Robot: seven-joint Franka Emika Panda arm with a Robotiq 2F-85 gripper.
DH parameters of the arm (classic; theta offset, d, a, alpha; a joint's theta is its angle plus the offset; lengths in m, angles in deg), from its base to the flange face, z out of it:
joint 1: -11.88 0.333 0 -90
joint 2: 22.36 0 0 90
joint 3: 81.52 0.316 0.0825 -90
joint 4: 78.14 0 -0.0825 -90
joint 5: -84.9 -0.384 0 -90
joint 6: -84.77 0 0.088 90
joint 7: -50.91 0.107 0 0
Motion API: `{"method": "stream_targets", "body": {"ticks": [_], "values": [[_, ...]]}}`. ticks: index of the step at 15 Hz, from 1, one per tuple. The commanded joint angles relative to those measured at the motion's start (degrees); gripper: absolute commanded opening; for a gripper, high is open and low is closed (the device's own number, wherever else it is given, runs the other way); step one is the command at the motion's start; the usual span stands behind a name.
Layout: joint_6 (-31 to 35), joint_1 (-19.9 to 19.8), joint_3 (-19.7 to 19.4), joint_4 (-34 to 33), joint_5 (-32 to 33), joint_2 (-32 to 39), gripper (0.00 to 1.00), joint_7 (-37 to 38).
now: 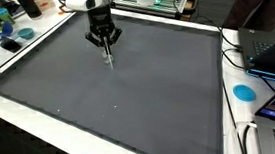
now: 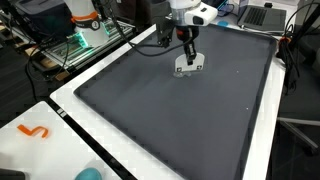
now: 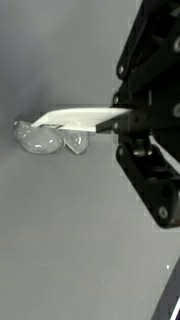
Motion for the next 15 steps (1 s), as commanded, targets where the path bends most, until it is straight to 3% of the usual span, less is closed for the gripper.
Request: {"method": "stream_targets", "body": {"ticks": [1,10,15], "values": [[-1.35,-0.52,0.26,-0.33,1.52,1.29,0.01,3.22],[-5.12,0.98,-2.7,-2.19,8.58,3.54,0.01,14.83],[-7.2,-0.19,-1.96,-1.8,8.15,3.99,0.01,14.91]]}}
